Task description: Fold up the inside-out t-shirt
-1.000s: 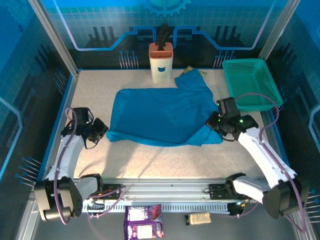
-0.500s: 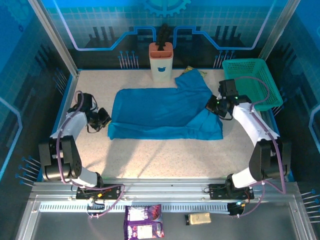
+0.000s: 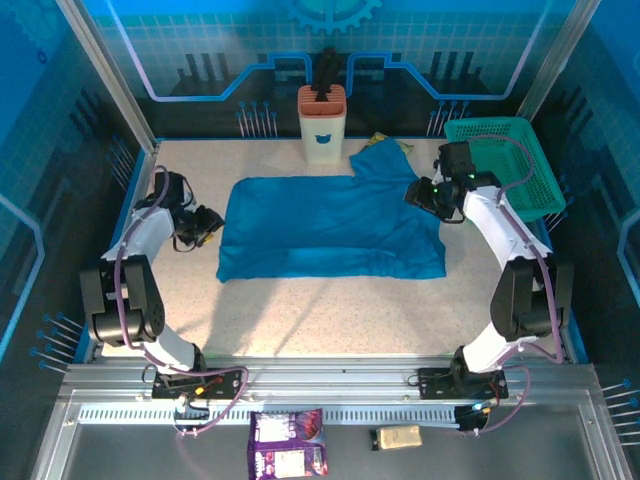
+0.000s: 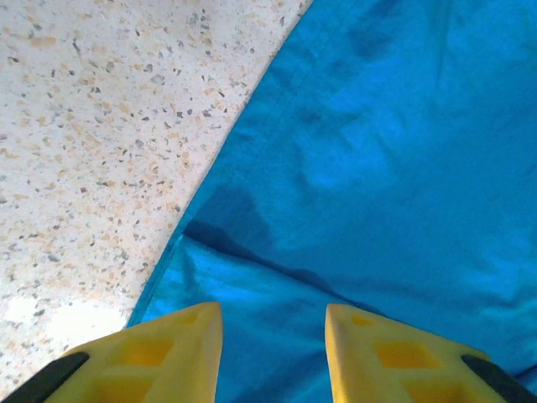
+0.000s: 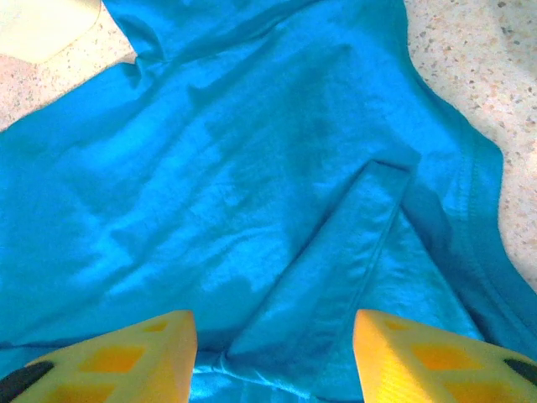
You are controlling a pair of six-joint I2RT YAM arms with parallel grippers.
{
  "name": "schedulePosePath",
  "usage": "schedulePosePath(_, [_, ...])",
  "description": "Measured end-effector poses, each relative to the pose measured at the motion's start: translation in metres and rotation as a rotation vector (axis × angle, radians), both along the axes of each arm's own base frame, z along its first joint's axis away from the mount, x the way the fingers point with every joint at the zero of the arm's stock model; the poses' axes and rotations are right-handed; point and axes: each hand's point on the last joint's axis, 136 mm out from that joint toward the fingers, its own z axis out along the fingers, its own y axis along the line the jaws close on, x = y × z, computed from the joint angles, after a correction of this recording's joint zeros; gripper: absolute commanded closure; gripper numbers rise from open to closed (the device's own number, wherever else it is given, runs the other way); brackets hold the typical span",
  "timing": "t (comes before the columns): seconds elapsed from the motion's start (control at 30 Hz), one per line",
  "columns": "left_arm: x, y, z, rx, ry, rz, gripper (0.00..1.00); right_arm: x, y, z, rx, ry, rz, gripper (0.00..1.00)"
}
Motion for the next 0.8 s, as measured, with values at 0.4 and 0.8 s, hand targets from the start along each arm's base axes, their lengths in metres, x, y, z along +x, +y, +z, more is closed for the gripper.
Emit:
schedulePosePath(0.4, [-0.088,-0.016,-0.045,0.011,0.139,0.027,0.76,-0.085,0.0,-0.044,0.005,0.131,0.089,0.44])
schedulePosePath(0.8, [-0.119,-0.029,-0.082,0.012,0.215,0.004,0.74,-0.117,-0.032,-0.075,0.019,0.214,0.018,0.45])
